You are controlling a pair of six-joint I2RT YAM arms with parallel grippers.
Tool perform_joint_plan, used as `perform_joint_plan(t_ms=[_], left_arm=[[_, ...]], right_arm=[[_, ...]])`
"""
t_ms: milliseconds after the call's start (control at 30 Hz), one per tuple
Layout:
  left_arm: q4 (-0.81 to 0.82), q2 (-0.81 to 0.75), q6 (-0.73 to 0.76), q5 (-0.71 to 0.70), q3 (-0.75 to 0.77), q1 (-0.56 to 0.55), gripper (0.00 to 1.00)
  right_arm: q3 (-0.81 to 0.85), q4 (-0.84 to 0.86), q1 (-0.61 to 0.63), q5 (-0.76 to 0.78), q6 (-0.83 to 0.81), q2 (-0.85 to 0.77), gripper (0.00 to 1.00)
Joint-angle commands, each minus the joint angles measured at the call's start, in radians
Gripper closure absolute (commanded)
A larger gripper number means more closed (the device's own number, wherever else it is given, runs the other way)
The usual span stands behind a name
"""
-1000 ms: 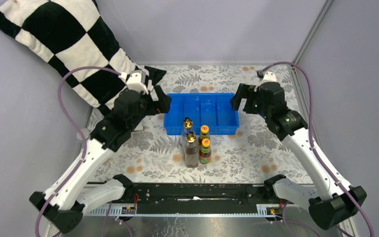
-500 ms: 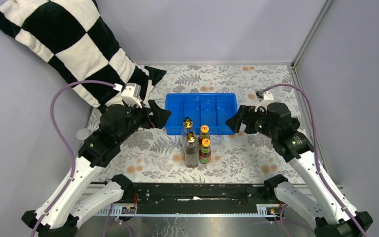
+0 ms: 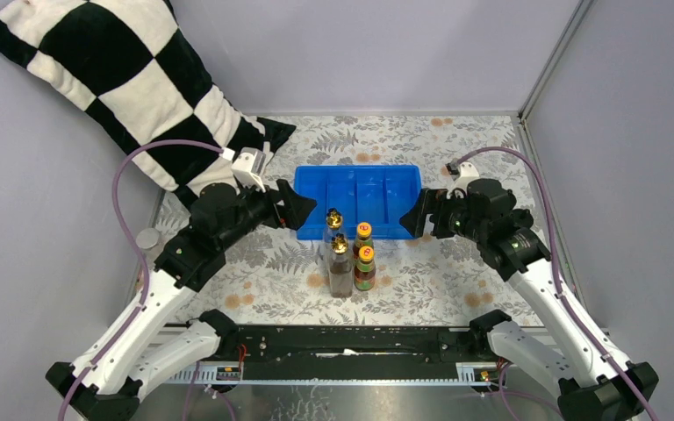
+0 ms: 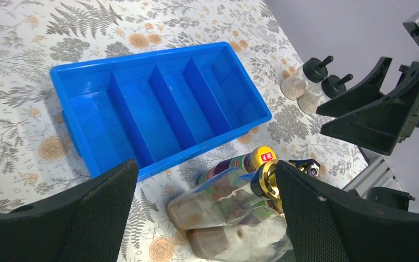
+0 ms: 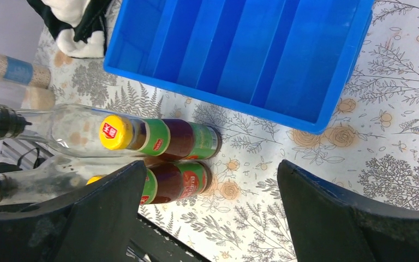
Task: Organize the condiment bottles
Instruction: Pick up the bottle from the center of the board.
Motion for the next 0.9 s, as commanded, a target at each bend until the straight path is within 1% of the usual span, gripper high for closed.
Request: perform_joint_plan(t_ms=[0,133,300,433,533,633,767,867], left_arm=[[0.110,0.043,0.009,0.077,-0.040,-0.006,0.01],[0.121,0.079,0.023,0.059,-0.046,-0.012,0.01],[0.108,0.070,0.041,0.009,-0.053,-0.018,0.02],[0.077,0.037,0.032,-0.036,-0.044,-0.018,0.02],[0.000,0.073,0.030,-0.065,0.000,-0.018,0.02],[-0.058,0.094,0.022,-0.123,0.025,-0.019,0.02],[-0.072,0.099,0.017,-0.132,0.016,-0.019,0.02],[-0.075,0.098,0.017,-0.136,0.007,-0.019,0.02]], right_arm=[[0.035,-0.011,0.007,-0.017,-0.040,0.036,0.05],[0.019,0.005,0.028,0.005,-0.055,0.063,0.12],[0.033,0.030,0.087,0.011,-0.075,0.097,0.15],[0.088,0.029,0.171,0.043,-0.109,0.131,0.18],[0.143,0.004,0.238,0.090,-0.145,0.175,0.20],[0.182,-0.013,0.307,0.167,-0.178,0.218,0.21],[0.193,0.014,0.366,0.203,-0.186,0.240,0.22],[0.199,0.025,0.397,0.223,-0.188,0.265,0.25]])
